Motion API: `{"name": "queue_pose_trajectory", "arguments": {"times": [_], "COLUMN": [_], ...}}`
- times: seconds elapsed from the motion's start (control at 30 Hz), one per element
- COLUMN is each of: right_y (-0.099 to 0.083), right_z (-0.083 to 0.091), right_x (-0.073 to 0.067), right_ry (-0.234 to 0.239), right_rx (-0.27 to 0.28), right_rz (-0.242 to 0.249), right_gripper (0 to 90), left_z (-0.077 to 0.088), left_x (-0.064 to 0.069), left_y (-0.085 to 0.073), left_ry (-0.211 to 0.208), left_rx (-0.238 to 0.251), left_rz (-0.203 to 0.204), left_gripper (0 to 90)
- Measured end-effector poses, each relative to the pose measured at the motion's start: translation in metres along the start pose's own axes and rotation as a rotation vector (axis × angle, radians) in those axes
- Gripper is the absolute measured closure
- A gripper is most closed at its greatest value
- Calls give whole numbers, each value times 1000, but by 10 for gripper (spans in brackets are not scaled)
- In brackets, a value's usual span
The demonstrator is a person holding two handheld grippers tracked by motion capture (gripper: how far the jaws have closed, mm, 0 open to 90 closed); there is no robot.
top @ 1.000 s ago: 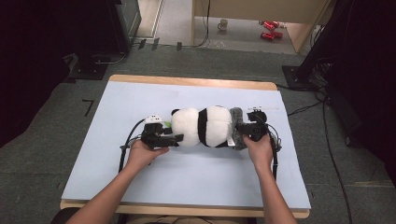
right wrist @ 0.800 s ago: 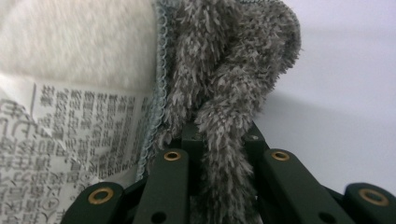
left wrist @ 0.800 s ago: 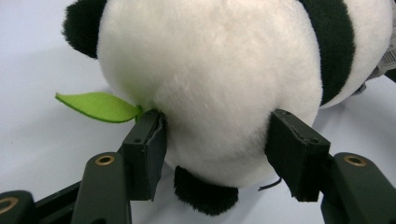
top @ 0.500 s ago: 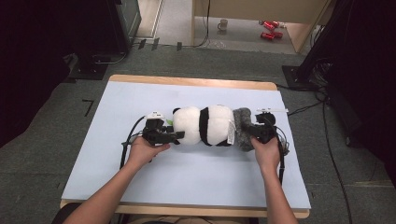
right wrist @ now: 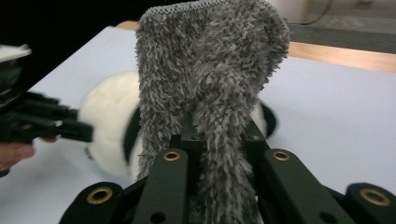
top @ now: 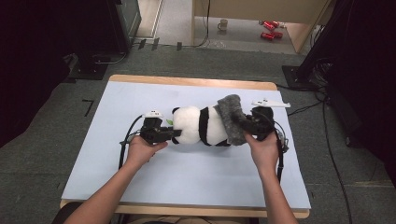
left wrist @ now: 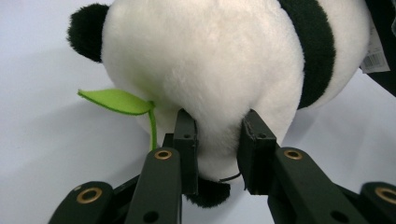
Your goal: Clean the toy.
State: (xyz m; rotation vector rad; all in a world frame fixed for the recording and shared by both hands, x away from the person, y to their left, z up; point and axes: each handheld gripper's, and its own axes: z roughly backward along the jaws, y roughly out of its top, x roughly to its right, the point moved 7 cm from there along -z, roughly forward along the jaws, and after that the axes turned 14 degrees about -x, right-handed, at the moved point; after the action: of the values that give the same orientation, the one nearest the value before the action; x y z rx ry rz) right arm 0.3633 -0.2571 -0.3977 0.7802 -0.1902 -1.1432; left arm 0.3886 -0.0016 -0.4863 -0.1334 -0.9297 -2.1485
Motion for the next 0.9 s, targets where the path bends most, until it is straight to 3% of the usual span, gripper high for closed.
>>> {"name": "queue_pose_trajectory", "arguments": {"times": [0.1, 0.23, 0.3, 0.43, 0.57, 0.67, 0.9], "right_y": [-3, -11, -16, -16, -13, -10, 3], "right_z": [-11, -26, -33, -39, -43, -46, -53], "right_x": [-19, -27, -25, -16, -10, -7, -2], "right_ry": [41, 52, 53, 31, 15, 15, 18], "right_rx": [-44, -104, -122, -112, -105, -101, -90], "right_rz": [34, 55, 55, 33, 33, 29, 24], "right_gripper": [782, 782, 781, 781, 781, 781, 778], "left_z": [7, 15, 13, 12, 12, 13, 11], "left_x": [0, -3, -3, 0, 1, 2, 4], "left_y": [-3, -8, -10, -8, -12, -17, -27], "left_ry": [-3, 2, 14, 30, 87, 101, 66], "left_rx": [-2, 3, 0, 42, 66, 70, 60], "left_rz": [5, 3, -9, -32, -117, -161, -170], "left_gripper": [731, 730, 719, 655, 540, 476, 408]}}
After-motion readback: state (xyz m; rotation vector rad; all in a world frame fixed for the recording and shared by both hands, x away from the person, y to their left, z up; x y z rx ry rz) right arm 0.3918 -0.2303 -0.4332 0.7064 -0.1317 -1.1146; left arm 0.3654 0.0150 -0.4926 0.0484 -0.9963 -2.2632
